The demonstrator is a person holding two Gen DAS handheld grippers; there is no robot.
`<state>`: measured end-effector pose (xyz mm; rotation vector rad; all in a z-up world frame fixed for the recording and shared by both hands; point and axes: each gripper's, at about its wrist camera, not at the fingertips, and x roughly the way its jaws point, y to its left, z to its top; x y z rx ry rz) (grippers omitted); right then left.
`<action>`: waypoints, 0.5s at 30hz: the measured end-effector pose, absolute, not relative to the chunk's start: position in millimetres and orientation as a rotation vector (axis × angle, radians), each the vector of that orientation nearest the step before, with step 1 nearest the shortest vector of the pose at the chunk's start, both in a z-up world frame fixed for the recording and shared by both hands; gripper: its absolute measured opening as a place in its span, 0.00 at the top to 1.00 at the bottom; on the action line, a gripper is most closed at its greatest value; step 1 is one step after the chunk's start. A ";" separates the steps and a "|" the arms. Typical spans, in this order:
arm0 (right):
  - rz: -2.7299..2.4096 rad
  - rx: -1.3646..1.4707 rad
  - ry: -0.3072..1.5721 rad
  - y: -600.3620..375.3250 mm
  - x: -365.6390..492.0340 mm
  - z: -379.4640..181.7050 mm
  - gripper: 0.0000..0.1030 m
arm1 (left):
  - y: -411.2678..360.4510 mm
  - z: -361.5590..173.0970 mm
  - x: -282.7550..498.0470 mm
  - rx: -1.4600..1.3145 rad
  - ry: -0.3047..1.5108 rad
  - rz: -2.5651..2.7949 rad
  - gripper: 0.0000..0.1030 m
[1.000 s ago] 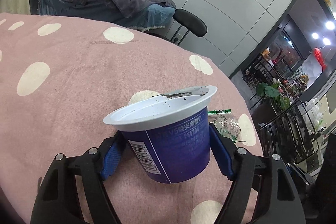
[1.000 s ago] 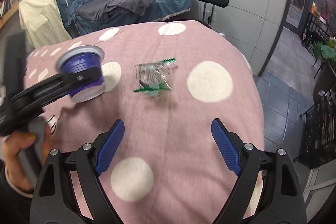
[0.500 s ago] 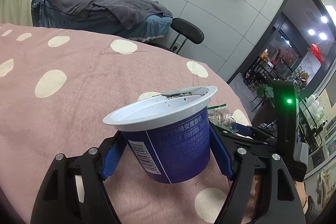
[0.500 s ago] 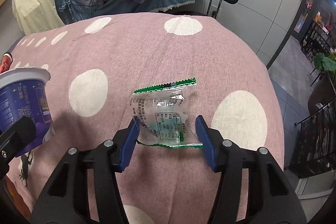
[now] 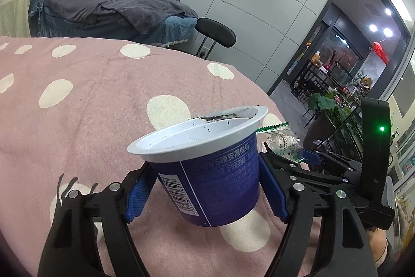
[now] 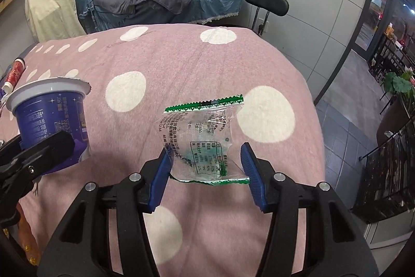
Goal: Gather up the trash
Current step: 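Carry the yogurt cup and wrapper over to the black bin with both grippers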
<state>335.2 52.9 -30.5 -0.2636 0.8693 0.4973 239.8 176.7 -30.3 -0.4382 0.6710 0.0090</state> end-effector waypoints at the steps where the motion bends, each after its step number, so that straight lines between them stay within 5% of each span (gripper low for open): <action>1: 0.496 -0.258 0.869 47.0 330.5 -29.5 0.48 | 173.8 -29.5 237.3 -0.437 0.670 0.002 0.28; 15: 0.392 -0.116 0.838 -53.6 264.8 -20.6 0.47 | 111.9 -20.4 200.3 -0.397 0.660 -0.119 0.28</action>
